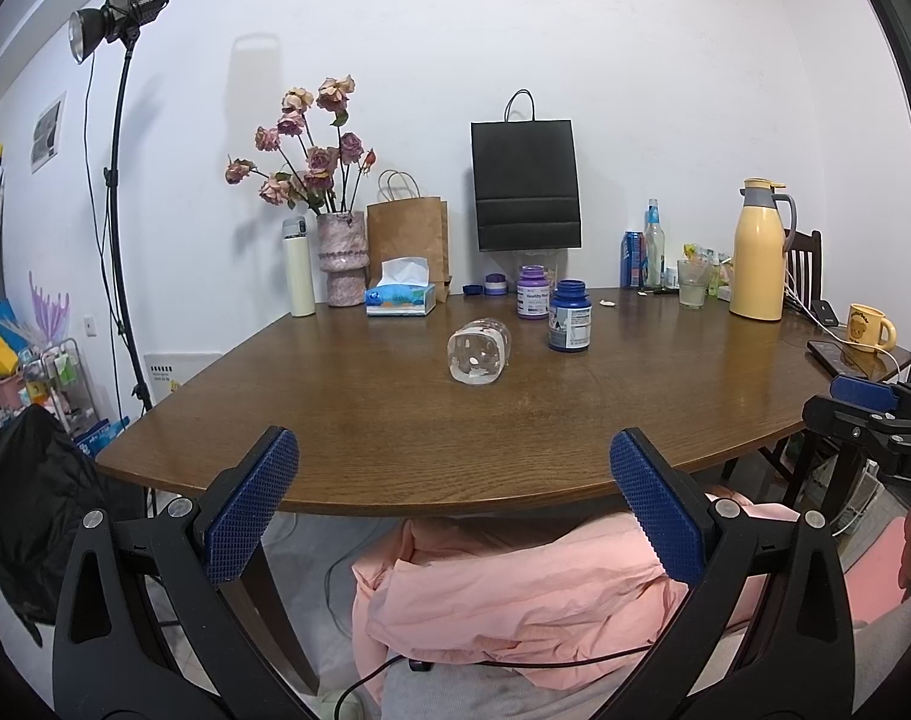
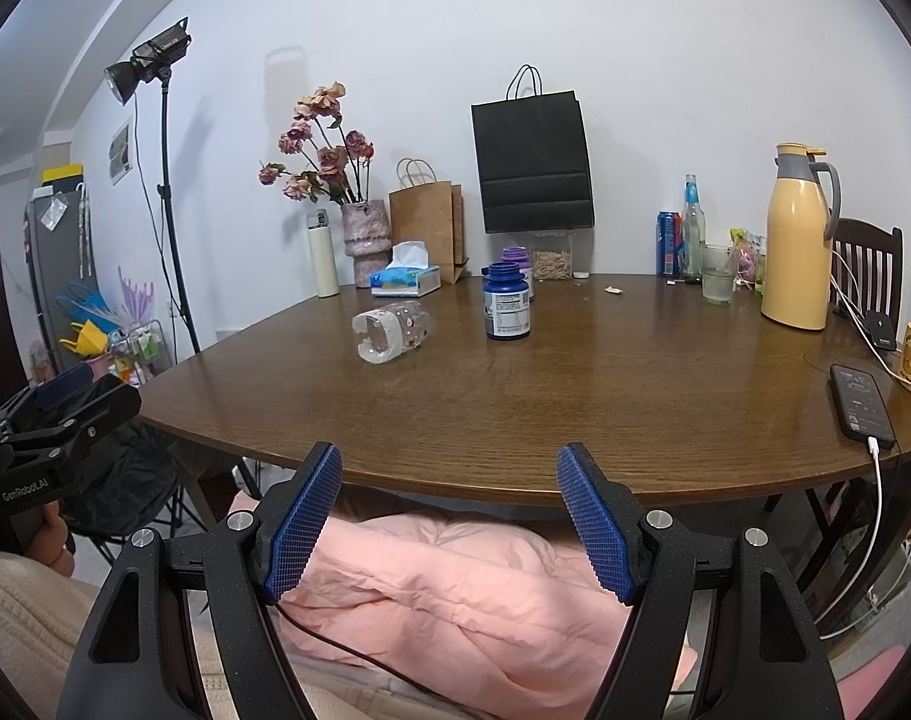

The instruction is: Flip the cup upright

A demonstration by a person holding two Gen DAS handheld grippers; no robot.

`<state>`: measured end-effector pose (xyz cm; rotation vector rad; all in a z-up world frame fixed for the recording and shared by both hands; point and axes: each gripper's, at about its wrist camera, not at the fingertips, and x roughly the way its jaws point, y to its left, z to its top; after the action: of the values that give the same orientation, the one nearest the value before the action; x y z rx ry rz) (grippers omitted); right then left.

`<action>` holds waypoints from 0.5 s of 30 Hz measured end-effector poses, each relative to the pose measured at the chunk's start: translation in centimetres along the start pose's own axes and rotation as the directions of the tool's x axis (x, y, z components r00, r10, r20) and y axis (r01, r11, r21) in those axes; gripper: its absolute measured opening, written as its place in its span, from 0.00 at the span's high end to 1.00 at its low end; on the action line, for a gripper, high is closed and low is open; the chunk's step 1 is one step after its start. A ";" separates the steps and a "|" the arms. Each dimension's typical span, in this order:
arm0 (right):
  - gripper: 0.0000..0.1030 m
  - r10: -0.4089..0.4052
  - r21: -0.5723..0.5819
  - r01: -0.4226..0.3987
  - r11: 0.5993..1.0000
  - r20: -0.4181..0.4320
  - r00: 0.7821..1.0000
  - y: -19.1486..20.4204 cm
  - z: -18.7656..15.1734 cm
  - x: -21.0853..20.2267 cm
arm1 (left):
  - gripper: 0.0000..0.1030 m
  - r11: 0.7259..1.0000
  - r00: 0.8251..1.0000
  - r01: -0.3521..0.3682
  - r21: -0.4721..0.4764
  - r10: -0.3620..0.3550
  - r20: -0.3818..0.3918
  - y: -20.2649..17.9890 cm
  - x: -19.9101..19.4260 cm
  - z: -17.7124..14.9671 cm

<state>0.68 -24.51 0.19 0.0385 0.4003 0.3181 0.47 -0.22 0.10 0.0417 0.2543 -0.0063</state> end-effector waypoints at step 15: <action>0.23 -0.001 0.001 0.001 1.000 -0.001 1.000 0.2 -0.6 0.4 | 0.00 1.000 1.000 0.002 0.001 -0.002 -0.001 0.0 0.0 0.0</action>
<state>0.73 -24.19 -0.49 0.0392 0.4013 0.3172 0.49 -0.24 0.08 0.0423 0.2555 -0.0081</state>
